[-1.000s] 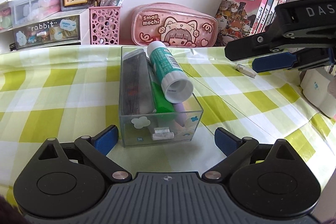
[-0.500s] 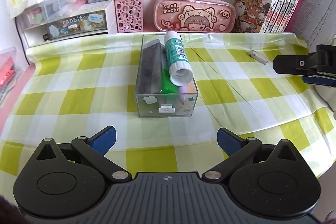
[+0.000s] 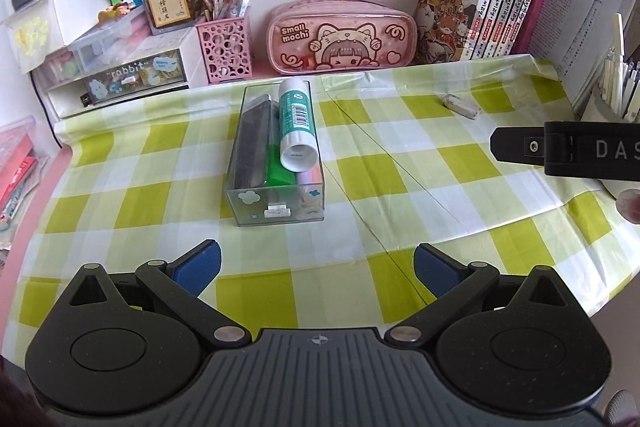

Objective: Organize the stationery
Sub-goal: 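Withdraw the right gripper and move it to the small white eraser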

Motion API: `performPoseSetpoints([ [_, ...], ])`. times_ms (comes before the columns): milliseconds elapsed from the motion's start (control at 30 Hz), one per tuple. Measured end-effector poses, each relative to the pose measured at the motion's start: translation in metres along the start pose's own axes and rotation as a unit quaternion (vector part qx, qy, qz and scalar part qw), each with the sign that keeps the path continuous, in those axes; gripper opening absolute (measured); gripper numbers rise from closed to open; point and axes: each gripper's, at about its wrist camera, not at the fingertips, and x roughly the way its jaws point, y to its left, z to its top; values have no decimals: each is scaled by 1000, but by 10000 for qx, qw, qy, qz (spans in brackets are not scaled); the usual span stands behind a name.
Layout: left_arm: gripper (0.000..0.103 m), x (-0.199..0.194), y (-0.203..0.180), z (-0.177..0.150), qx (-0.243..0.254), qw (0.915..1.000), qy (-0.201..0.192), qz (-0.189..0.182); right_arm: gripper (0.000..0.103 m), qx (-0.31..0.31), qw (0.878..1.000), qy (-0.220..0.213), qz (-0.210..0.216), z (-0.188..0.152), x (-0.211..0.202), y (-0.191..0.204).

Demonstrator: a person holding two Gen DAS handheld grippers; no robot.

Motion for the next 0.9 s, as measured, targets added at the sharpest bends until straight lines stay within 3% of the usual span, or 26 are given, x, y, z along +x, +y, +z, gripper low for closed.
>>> performPoseSetpoints([
  [900, 98, 5, 13, 3, -257, 9996, 93, 34, 90, -180, 9994, 297, 32, 0, 16, 9],
])
